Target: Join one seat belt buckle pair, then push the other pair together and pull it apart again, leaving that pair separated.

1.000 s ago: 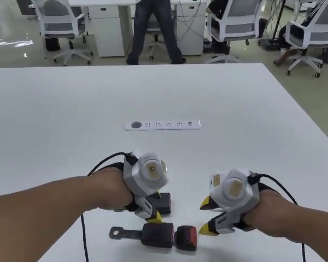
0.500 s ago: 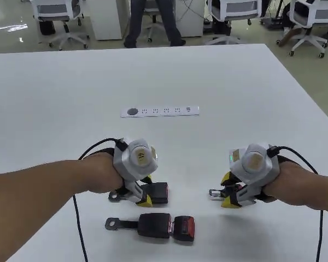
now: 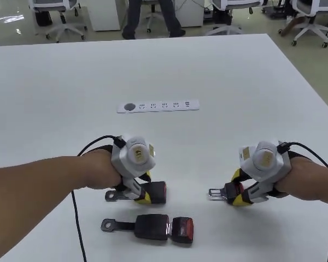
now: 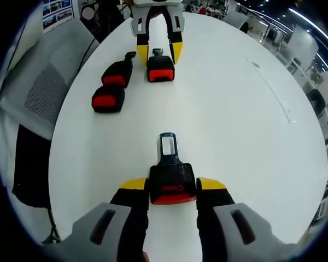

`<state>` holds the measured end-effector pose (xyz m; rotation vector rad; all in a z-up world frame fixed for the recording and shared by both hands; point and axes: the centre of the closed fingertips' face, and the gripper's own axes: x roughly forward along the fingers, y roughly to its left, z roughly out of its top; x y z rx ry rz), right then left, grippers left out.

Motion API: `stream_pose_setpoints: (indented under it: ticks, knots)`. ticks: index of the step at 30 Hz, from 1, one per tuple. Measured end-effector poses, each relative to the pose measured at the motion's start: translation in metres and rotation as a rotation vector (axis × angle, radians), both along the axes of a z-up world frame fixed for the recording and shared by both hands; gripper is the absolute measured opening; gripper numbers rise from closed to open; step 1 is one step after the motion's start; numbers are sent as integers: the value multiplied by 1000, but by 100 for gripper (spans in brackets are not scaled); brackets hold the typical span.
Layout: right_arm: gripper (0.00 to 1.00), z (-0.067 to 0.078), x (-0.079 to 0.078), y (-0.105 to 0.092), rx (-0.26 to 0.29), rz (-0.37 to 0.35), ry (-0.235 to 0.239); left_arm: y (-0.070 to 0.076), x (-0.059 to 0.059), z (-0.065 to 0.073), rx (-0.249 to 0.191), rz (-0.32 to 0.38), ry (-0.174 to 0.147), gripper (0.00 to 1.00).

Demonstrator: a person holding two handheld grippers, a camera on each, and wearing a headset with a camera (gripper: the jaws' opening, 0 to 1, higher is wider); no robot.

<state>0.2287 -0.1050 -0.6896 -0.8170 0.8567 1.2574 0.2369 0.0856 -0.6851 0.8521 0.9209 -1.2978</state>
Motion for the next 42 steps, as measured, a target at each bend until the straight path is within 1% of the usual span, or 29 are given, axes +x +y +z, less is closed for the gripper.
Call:
stream_pose_setpoints:
  ticks: [4,6,7,8,9,10,11,12,14,17,20,21,22,23,24,27,31,35,41,42]
  knots:
    - [32,-1,1,-1,10,0,15,0,0,-5,7,-4,4,33]
    - [32,-2,3,-1,4,3,15,1,0,-9,26,-39,-7,34]
    - [32,-3,4,-1,-3,6,14,1,-1,-9,35,-55,-18,33]
    - [32,-3,5,-1,-10,10,16,1,-2,-10,44,-62,-24,34]
    - [32,-3,5,-1,-13,11,18,0,-4,-10,49,-59,-23,34]
    - [32,-4,5,-1,-16,13,20,-2,-5,-6,45,-52,-14,34]
    - [32,-3,4,-2,-19,18,21,-1,-2,-7,42,-19,0,34]
    - [32,-3,4,-2,-18,17,23,-1,0,-8,40,-16,2,34]
    - [32,-3,3,-3,-16,20,22,-2,-4,-8,35,-19,4,34]
    - [32,-4,3,-2,-17,20,19,0,-3,-11,30,-20,8,34]
    - [32,-3,4,-1,-14,5,22,1,-2,-12,34,-26,8,34]
    - [32,-3,5,3,-12,-14,26,1,-2,-13,36,-30,7,34]
    - [32,-3,5,6,-11,-14,24,1,-2,-13,36,-29,7,34]
    - [32,-3,4,11,-11,-8,21,1,-2,-13,34,-28,8,34]
    - [32,-3,2,19,-8,1,20,3,1,-15,29,-23,10,34]
    - [32,-3,-3,39,5,23,11,3,0,-14,23,-20,13,34]
    - [32,-3,4,56,24,6,5,1,-2,-13,28,-21,14,34]
    - [32,-2,5,70,34,-3,0,0,-3,-11,26,-20,14,33]
    - [32,-2,1,95,40,-3,-10,-1,-4,-9,32,-21,12,33]
    - [32,-2,0,101,35,17,-23,0,-3,-9,32,-19,11,33]
